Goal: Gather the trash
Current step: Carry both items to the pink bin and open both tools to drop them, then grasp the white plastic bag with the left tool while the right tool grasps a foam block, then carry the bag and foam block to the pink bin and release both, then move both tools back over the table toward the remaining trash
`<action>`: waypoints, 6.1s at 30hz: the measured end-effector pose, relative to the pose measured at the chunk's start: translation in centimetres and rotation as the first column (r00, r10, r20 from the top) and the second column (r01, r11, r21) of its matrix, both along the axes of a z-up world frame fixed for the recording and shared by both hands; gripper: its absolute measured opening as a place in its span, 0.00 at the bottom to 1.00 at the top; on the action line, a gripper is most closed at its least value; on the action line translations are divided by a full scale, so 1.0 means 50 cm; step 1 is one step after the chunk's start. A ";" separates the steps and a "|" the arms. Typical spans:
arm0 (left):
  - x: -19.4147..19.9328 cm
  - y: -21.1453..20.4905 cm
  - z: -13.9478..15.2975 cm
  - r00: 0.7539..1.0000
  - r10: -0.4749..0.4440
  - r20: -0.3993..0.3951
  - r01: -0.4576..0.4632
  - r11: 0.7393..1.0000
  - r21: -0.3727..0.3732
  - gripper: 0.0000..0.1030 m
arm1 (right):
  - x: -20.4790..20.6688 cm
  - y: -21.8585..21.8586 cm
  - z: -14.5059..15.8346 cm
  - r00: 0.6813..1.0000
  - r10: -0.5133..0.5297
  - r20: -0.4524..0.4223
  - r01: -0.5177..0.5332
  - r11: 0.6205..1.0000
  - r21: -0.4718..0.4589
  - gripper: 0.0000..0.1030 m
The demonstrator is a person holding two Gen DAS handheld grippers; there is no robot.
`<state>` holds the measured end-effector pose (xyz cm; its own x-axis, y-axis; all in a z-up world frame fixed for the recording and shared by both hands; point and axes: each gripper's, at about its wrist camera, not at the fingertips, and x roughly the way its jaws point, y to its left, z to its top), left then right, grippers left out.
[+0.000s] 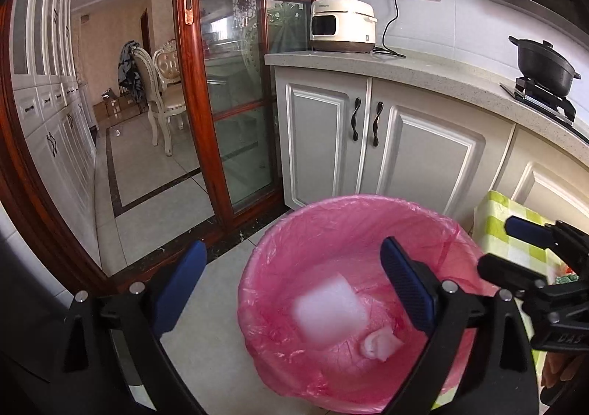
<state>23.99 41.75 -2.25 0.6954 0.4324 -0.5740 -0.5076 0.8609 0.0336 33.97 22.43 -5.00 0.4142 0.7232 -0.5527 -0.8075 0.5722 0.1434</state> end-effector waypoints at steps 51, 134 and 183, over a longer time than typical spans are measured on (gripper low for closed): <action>-0.116 -0.711 -0.130 0.946 -0.325 0.021 0.325 0.940 -0.103 0.95 | -0.169 -0.713 -0.197 0.829 -0.556 -0.064 0.540 0.824 -0.171 0.64; -0.283 -0.357 0.043 0.978 -0.124 0.168 0.129 0.991 -0.018 0.43 | -0.244 -0.339 0.081 0.979 -0.166 0.122 0.157 0.984 0.082 0.53; -0.166 -0.171 0.009 0.983 0.091 0.160 -0.078 0.993 -0.086 0.94 | -0.074 -0.193 0.016 0.995 -0.082 -0.063 0.089 0.990 0.108 0.68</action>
<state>15.67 33.21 -1.81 0.7457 0.4513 -0.4901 -0.5714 0.8116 -0.1221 30.27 12.78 -4.20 0.4463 0.7443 -0.4968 -0.7448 0.6167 0.2550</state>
